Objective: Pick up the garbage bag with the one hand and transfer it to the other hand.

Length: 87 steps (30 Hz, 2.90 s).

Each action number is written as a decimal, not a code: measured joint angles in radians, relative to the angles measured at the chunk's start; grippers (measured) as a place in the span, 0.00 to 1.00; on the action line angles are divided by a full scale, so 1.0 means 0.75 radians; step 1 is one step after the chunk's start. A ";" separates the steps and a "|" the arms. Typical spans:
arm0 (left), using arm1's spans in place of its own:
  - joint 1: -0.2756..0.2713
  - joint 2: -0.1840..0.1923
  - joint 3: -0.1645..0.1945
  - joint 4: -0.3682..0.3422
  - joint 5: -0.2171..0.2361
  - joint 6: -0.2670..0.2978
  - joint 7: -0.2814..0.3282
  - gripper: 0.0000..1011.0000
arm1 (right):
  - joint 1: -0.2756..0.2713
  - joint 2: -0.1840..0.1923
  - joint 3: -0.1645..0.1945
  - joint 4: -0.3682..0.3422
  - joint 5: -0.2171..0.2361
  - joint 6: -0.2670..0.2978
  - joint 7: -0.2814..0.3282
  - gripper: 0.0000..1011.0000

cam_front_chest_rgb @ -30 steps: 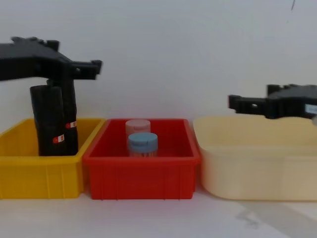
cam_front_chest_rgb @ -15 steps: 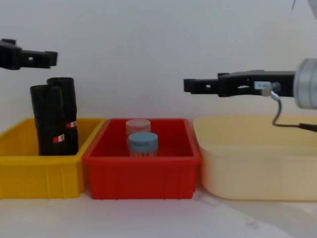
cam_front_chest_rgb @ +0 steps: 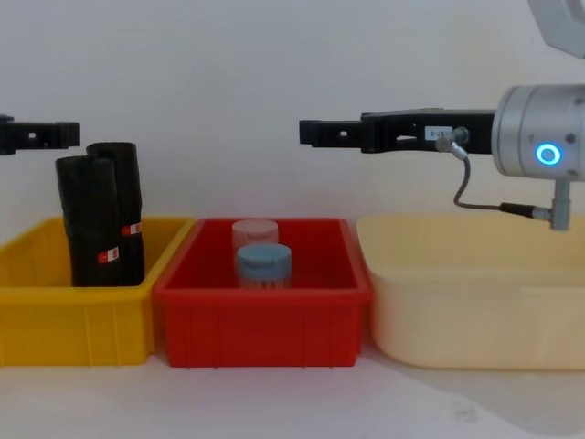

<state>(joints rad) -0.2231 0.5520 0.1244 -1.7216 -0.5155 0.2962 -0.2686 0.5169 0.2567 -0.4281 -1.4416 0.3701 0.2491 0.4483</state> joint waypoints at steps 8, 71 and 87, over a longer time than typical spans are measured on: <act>-0.044 -0.011 0.021 0.099 -0.016 -0.024 -0.032 0.99 | 0.027 -0.013 -0.013 0.036 0.011 -0.008 0.007 0.99; -0.334 -0.032 0.219 0.528 0.029 -0.196 -0.249 0.58 | 0.125 -0.058 -0.053 0.222 0.149 -0.001 0.026 0.99; -0.340 -0.034 0.221 0.534 0.033 -0.200 -0.251 0.51 | 0.215 -0.035 -0.147 0.307 0.145 0.093 0.130 0.99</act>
<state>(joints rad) -0.4783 0.5266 0.2903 -1.3212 -0.4907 0.1460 -0.4566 0.6780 0.2304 -0.5385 -1.2111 0.4788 0.3191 0.5457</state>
